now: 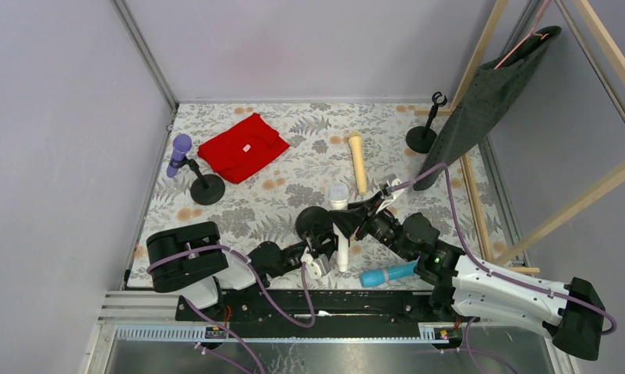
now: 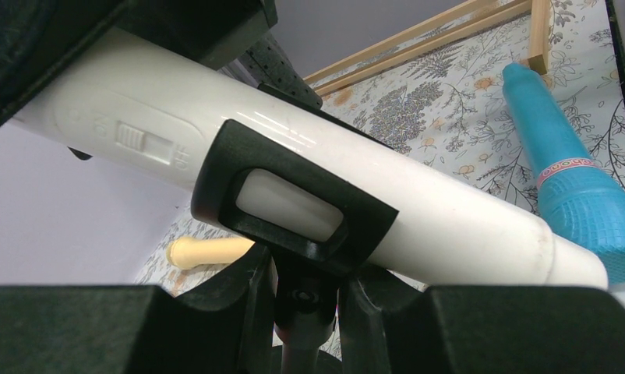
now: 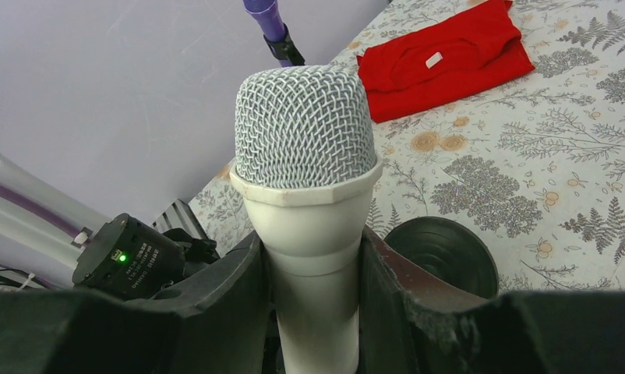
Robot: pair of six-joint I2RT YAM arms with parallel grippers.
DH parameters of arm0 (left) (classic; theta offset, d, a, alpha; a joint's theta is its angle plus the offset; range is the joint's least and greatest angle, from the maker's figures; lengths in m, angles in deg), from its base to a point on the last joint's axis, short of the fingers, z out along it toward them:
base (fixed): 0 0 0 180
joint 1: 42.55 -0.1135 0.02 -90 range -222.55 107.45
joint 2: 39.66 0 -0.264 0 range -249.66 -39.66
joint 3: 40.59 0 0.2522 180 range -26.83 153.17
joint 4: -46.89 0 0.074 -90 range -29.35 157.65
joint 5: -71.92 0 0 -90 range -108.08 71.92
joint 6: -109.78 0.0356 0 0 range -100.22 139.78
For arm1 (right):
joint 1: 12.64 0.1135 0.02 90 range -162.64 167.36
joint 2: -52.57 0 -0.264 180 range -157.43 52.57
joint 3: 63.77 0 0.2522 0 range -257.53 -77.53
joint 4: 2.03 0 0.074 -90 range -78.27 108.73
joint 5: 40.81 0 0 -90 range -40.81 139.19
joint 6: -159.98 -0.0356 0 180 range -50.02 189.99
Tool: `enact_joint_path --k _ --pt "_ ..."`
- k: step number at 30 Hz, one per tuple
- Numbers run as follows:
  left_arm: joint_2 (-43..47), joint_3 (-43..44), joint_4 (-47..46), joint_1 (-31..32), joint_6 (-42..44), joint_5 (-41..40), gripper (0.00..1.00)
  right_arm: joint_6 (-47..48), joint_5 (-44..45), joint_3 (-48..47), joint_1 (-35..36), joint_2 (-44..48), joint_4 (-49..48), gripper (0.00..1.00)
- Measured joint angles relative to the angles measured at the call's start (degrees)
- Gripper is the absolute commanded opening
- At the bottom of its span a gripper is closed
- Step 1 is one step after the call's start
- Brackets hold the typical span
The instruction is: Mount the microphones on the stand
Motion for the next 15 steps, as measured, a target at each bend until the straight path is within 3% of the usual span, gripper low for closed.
enact_joint_path --k 15 --pt "0.0 0.1 -0.1 -0.1 -1.7 -1.2 0.00 -1.2 0.9 1.1 0.4 0.0 -0.1 0.00"
